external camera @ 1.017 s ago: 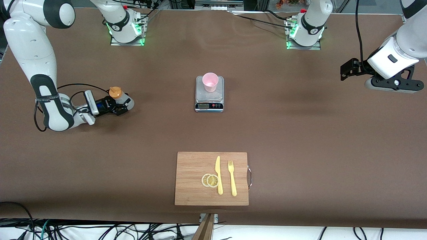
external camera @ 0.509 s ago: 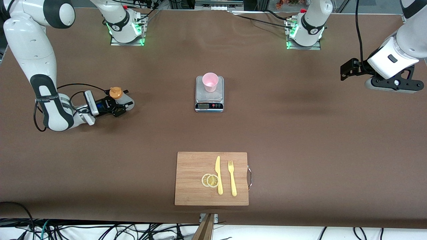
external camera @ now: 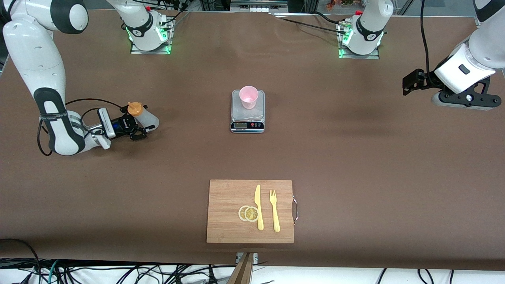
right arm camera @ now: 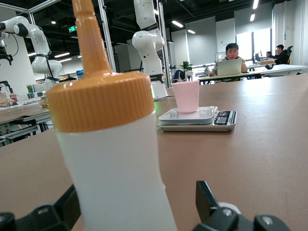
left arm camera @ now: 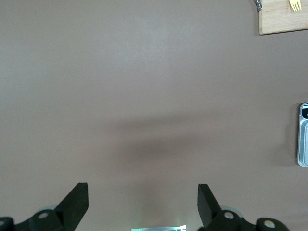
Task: Add sauce to pink cup with both arms
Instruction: 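Open the right gripper and draw it back from the bottle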
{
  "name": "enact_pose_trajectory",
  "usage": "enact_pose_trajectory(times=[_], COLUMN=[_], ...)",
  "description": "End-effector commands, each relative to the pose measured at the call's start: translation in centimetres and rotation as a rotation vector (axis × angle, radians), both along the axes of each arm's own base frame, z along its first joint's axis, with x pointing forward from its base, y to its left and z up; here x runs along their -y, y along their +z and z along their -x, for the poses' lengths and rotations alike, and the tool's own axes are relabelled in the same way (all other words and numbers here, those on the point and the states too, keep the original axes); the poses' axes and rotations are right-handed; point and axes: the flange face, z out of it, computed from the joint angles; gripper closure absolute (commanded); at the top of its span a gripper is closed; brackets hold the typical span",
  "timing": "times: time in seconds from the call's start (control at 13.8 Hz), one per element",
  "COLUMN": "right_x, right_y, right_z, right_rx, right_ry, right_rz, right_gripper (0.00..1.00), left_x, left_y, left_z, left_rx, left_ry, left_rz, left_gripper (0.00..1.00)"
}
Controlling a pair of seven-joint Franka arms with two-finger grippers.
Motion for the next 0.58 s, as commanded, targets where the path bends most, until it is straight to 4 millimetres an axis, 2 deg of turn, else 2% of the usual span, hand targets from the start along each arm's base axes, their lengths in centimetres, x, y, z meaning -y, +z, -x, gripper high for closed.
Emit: enact_pose_trajectory(times=[0.0, 0.36, 0.51], right_x=[1.7, 6.9, 9.1], right_y=[1.1, 3.6, 5.2], right_z=[-0.3, -1.4, -2.1], right_rx=[-0.020, -0.003, -0.017], right_ry=[-0.036, -0.079, -0.106], right_rz=[0.015, 0.086, 0.146], right_gripper=[0.00, 0.00, 0.00], left_x=[-0.1, 0.0, 0.0], left_y=[0.7, 0.7, 0.7], left_z=[0.6, 0.6, 0.6], left_rx=[-0.002, -0.002, -0.002], left_ry=[-0.003, -0.005, -0.005], left_rz=[0.005, 0.005, 0.005], left_gripper=[0.00, 0.00, 0.00])
